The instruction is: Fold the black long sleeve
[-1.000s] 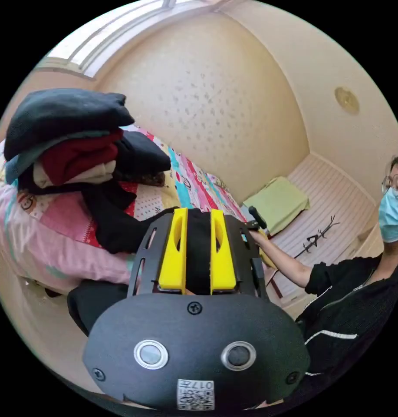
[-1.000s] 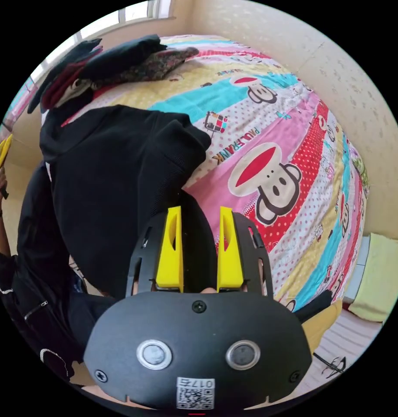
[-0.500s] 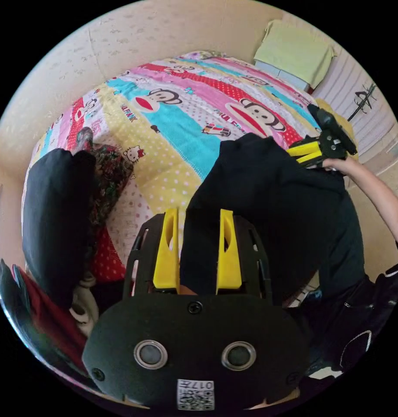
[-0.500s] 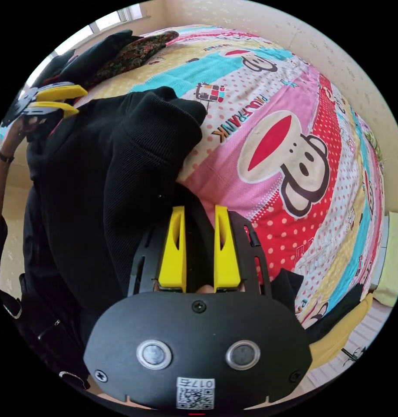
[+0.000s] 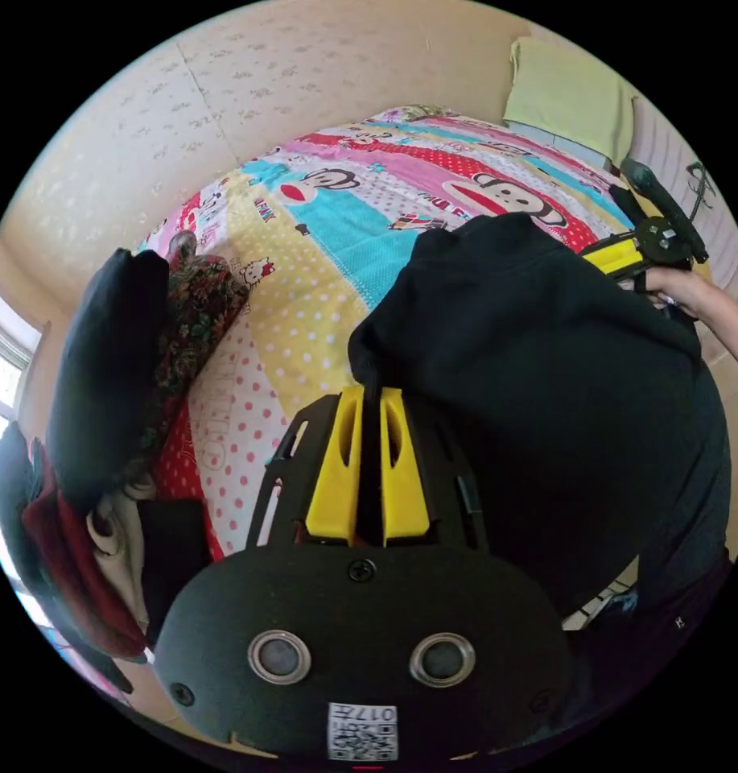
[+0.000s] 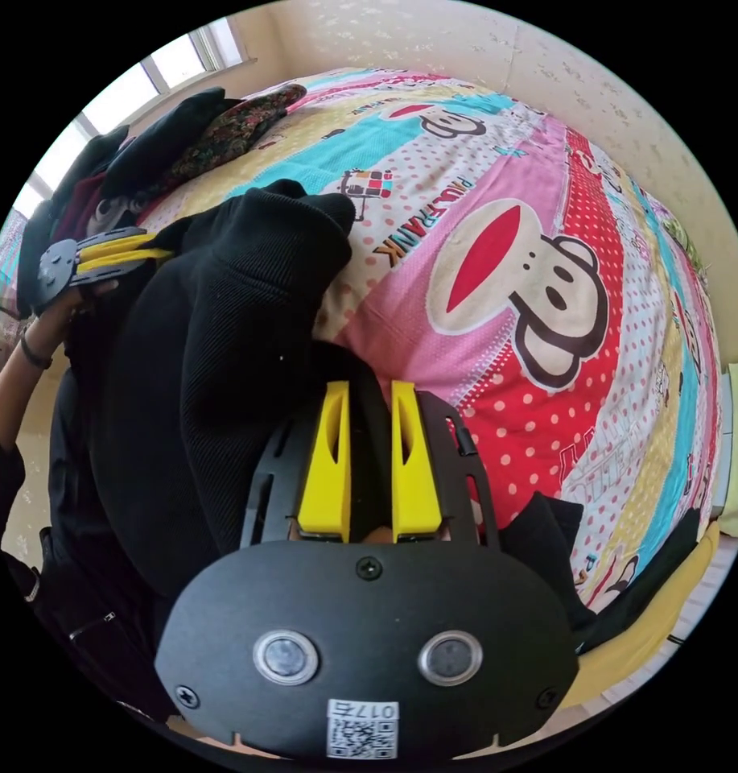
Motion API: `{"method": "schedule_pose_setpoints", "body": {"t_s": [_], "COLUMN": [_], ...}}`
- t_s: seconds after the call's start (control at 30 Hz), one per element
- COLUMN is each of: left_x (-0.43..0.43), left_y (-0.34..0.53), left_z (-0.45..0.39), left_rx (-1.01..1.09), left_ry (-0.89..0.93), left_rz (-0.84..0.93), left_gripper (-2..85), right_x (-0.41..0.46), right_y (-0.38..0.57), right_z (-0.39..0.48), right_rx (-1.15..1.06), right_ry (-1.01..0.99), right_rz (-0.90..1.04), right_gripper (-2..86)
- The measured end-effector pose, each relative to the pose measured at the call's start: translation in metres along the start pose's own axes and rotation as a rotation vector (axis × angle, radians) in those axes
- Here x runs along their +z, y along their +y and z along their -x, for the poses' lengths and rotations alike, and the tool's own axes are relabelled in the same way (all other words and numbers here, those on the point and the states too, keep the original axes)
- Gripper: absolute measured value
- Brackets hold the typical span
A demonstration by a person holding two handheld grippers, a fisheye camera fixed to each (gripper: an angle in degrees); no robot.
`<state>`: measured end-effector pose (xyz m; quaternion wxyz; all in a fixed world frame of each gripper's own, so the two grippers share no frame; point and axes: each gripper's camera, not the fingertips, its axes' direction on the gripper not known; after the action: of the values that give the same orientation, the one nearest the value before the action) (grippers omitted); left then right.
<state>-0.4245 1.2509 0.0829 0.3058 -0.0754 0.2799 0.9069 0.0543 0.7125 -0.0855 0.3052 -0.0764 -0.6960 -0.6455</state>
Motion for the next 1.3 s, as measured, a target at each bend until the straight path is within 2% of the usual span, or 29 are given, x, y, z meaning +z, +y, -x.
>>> {"method": "schedule_pose_setpoints", "body": {"t_s": [0.03,0.1,0.23,0.3,0.47,0.53,0.6,0.7,0.83,1.0,1.1,1.17,1.23,1.3], "left_x": [-0.005,-0.021,-0.090,-0.123,-0.178,-0.196,-0.223,-0.279,-0.365,-0.458,-0.488,-0.494,-0.493,-0.491], "left_y": [0.006,0.018,0.073,0.111,0.216,0.230,0.227,0.225,0.271,0.337,0.357,0.355,0.337,0.303], "left_z": [-0.020,-0.037,-0.016,-0.010,-0.030,-0.037,-0.047,-0.067,-0.076,-0.084,-0.093,-0.100,-0.098,-0.082], "left_rx": [0.024,0.041,-0.167,-0.207,-0.339,-0.351,-0.316,-0.255,-0.307,-0.267,-0.295,-0.295,-0.298,-0.314], "left_ry": [-0.071,-0.091,0.092,0.192,0.193,0.201,0.146,0.044,0.051,0.076,-0.001,-0.124,-0.186,-0.175], "left_rz": [-0.006,-0.046,-0.232,-0.333,-0.486,-0.551,-0.565,-0.602,-0.859,-1.200,-1.353,-1.450,-1.489,-1.456], "left_gripper": [3.1,2.5,2.2,2.2,2.1,2.0,1.9,1.9,2.2,2.4,2.4,2.3,2.1,2.0], "right_x": [-0.004,-0.025,-0.089,-0.149,-0.244,-0.286,-0.358,-0.444,-0.526,-0.623,-0.647,-0.651,-0.656,-0.666], "right_y": [0.002,0.011,0.041,0.089,0.202,0.223,0.237,0.271,0.340,0.436,0.446,0.436,0.412,0.369], "right_z": [0.004,0.014,0.014,0.020,0.045,0.059,0.084,0.108,0.137,0.188,0.200,0.199,0.189,0.162], "right_rx": [-0.007,-0.020,0.040,0.115,0.286,0.275,0.222,0.206,0.225,0.201,0.205,0.242,0.271,0.293], "right_ry": [0.013,0.026,-0.077,-0.044,0.001,0.016,0.120,0.109,0.074,0.029,0.080,0.138,0.182,0.182], "right_rz": [-0.001,-0.008,-0.104,-0.277,-0.636,-0.740,-0.801,-0.911,-1.139,-1.455,-1.532,-1.563,-1.555,-1.512], "right_gripper": [7.5,5.7,4.1,3.7,3.2,3.1,2.8,2.6,2.5,2.6,2.7,2.8,2.9,3.0]}}
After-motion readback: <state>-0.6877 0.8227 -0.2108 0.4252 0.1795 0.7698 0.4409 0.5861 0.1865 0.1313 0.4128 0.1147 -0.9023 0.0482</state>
